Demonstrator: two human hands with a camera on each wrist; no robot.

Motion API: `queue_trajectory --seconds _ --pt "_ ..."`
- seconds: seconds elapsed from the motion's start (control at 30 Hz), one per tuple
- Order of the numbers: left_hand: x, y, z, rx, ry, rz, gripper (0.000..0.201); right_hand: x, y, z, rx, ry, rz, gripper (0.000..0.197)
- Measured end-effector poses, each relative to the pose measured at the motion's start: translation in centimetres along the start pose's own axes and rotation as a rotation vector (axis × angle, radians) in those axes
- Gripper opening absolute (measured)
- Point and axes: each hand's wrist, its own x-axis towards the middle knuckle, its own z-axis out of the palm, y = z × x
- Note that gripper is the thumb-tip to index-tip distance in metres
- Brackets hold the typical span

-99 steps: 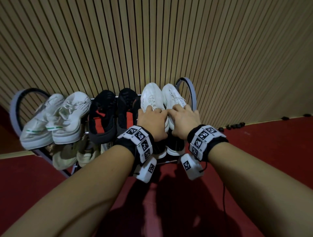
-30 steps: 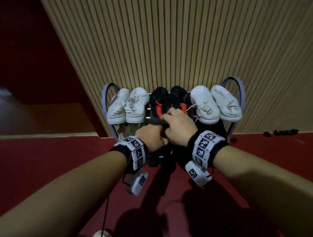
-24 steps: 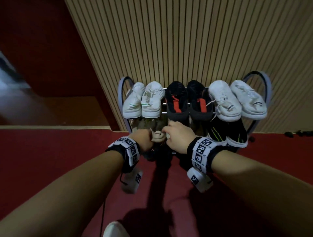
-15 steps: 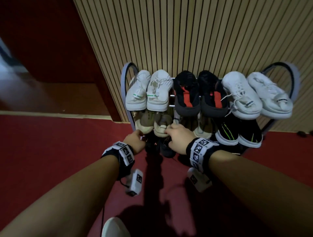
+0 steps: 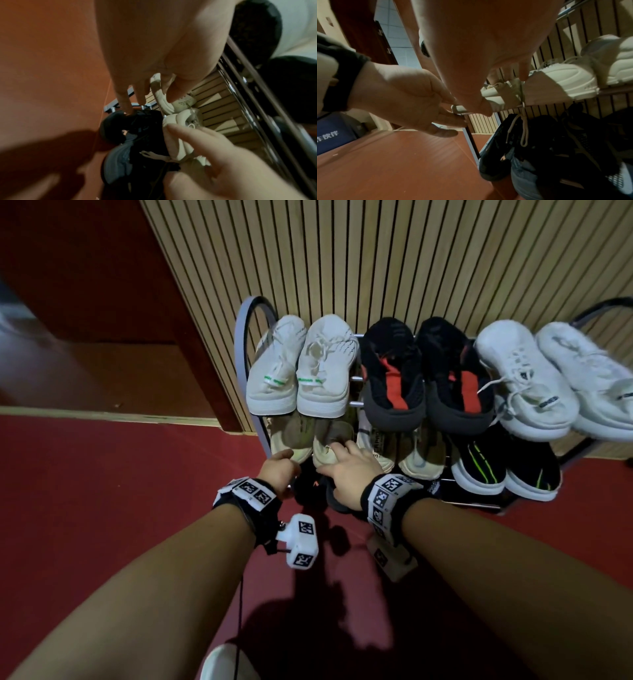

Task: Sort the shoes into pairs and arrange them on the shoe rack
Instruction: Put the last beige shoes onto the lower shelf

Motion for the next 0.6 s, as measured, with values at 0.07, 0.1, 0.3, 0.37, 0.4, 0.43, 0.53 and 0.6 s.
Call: queue_trajectory --seconds 0.07,0.1,0.3,0.37,0.4,0.43,0.53,0.6 --pt "0.2 0.0 0.0 -0.089 0.037 0.002 0.049 0.1 0.4 0.0 0.008 -0.003 -0.015 0.056" --pt "0.2 0.1 -0.1 -0.137 0.067 0.019 0.044 0.1 0.6 0.0 0.016 -0.003 -0.021 0.057" --pt "0.1 1.2 -0.2 -0.32 0.217 0.087 0.038 -0.5 0.8 0.0 0.051 0.011 -0.023 0.059" --pt "-0.9 1.6 -0.4 -0.346 0.236 0.08 0.036 -0.5 0.9 -0.3 0.033 -0.034 -0.024 0.063" --pt "-1.7 1.8 -0.5 -0.351 0.248 0.084 0.028 -0.6 0.9 -0.5 0.022 -0.057 -0.026 0.065" --pt "-2.7 2.2 -0.6 -0.343 0.259 0.09 0.017 -0.7 0.8 -0.7 0.018 -0.085 -0.02 0.067" --pt "-5.4 3.4 -1.1 -0.35 0.234 0.056 0.014 -1.3 0.6 -1.6 0.096 -0.134 0.027 0.066" --pt "-6.9 4.2 -1.8 -0.382 0.251 0.035 0.015 -2.1 0.5 -2.6 0.173 -0.086 0.06 0.056"
